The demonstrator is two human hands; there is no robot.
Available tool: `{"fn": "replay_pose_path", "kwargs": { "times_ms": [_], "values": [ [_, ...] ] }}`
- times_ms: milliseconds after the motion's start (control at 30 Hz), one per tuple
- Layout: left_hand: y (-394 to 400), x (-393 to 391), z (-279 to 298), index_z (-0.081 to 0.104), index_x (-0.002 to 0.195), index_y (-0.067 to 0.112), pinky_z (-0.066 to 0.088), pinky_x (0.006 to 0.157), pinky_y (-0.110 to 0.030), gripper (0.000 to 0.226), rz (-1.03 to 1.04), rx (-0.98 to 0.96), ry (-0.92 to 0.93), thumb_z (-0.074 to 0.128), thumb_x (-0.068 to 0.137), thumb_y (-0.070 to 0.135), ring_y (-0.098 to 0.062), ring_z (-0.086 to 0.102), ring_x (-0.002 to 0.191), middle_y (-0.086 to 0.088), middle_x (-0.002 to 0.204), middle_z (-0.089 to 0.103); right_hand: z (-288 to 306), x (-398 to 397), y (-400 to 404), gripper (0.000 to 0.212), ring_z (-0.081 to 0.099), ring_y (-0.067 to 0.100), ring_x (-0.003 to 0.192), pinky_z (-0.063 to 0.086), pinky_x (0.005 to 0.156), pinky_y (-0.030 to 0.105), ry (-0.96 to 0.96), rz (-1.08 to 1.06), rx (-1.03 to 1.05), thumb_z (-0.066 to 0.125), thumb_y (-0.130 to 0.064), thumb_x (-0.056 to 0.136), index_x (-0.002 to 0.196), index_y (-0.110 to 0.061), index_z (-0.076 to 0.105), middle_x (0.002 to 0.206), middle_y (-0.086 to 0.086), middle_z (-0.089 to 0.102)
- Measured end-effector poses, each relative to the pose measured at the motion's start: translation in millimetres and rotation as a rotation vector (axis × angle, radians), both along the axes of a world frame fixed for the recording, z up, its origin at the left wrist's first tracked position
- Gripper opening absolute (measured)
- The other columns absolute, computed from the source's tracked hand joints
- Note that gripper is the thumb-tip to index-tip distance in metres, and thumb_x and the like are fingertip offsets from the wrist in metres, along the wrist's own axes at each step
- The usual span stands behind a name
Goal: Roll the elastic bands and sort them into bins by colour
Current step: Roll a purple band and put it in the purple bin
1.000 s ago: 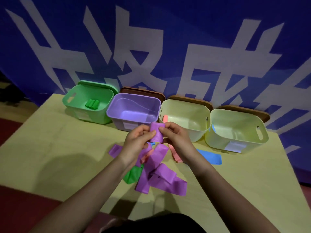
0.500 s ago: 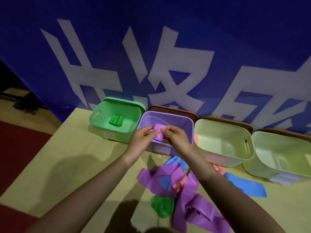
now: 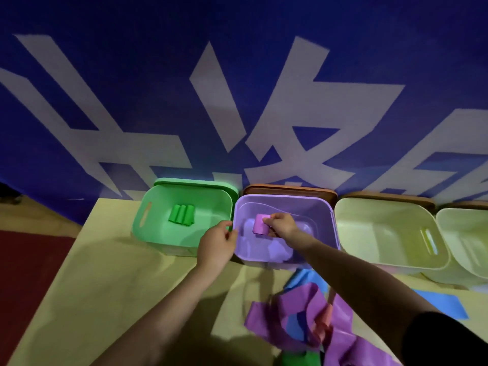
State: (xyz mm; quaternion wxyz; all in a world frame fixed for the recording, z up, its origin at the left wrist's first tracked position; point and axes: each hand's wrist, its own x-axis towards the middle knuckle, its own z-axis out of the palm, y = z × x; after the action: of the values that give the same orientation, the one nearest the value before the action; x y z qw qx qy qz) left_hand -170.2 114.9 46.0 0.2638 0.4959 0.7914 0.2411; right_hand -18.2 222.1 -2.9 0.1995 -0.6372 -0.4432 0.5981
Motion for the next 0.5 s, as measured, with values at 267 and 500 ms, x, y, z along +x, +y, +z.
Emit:
{"fn": "replay_pose_path", "kwargs": {
  "times_ms": [267,500],
  "values": [
    [20.9,-10.4,-5.3,0.066,0.117,0.014,0.045,0.074,-0.034,0.029,-0.045,0.032,0.073,0.056,0.09,0.02,-0.028,0.062,0.091,-0.009,0.104,0.068,-45.4,-31.6,10.2,0.041,0.043,0.009,0.035,0.038,0.04,0.019,-0.245,0.131,0.01,0.062,-0.006,0.087,0.049,-0.014,0.048,0.032,-0.007,0.04],
    [20.3,-11.1,-6.9,0.064,0.119,0.015,0.047,0.076,-0.034,0.03,-0.039,0.041,0.061,0.055,0.092,0.021,-0.026,0.061,0.09,-0.007,0.105,0.067,-62.9,-48.3,13.3,0.03,0.051,0.024,0.071,0.047,0.071,0.032,-0.415,0.193,0.06,0.06,-0.017,0.085,0.057,-0.016,0.051,0.07,0.011,0.056]
  ]
}}
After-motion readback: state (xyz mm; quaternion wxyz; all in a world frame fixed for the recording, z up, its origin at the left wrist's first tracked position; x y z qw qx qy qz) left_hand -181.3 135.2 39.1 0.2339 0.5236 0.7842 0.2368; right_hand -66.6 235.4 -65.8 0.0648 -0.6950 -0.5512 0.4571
